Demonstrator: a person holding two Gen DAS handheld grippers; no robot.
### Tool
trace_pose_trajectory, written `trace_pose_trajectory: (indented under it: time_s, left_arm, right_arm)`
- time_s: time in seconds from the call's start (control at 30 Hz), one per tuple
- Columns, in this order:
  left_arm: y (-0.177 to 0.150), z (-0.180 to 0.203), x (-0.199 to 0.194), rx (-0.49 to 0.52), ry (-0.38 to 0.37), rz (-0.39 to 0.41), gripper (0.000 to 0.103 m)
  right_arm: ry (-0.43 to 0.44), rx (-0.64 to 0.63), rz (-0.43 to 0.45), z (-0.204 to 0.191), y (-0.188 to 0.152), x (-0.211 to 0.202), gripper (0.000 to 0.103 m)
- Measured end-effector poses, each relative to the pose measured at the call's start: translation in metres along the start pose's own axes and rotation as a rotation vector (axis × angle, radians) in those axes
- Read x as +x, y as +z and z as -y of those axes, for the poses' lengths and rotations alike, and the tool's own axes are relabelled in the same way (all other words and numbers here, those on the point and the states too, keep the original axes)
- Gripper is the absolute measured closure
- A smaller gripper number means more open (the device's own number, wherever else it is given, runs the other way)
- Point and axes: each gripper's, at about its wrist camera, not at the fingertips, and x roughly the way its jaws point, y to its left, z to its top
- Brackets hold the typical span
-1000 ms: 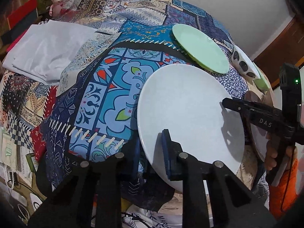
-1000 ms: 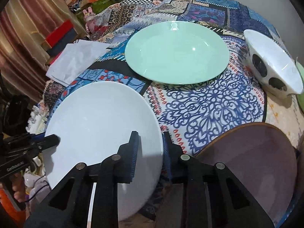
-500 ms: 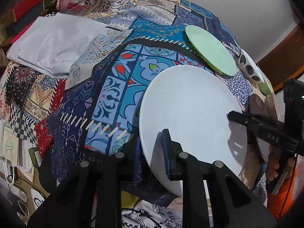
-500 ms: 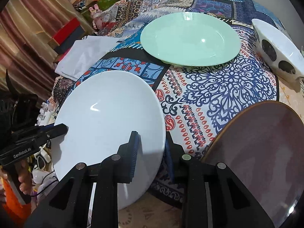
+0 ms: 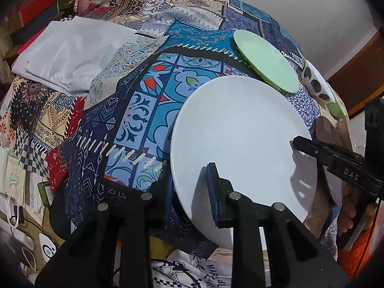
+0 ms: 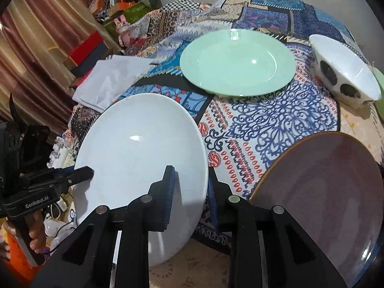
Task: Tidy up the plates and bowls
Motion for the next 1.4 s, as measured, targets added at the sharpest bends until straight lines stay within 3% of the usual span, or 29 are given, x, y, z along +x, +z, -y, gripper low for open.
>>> trace_pose_trajectory:
  time_s: [0.4,0.77,1.4]
  left_arm:
    - [0.005,0.032,-0.02,0.046,-0.022,0.041,0.077]
    - [0.01,0.089,-0.027,0.148,-0.057,0.068,0.077]
    - [0.016,0.183,0.02,0.268,-0.116,-0.015,0.077]
  right_arm:
    - [-0.035,0.049,0.085,0.02,-0.005,-0.039,0.08]
    - [-0.075,0.117,0.152,0.059,-0.022,-0.082,0.08]
    - [-0.115,0.269,0.15,0.136,-0.063,-0.104,0.08]
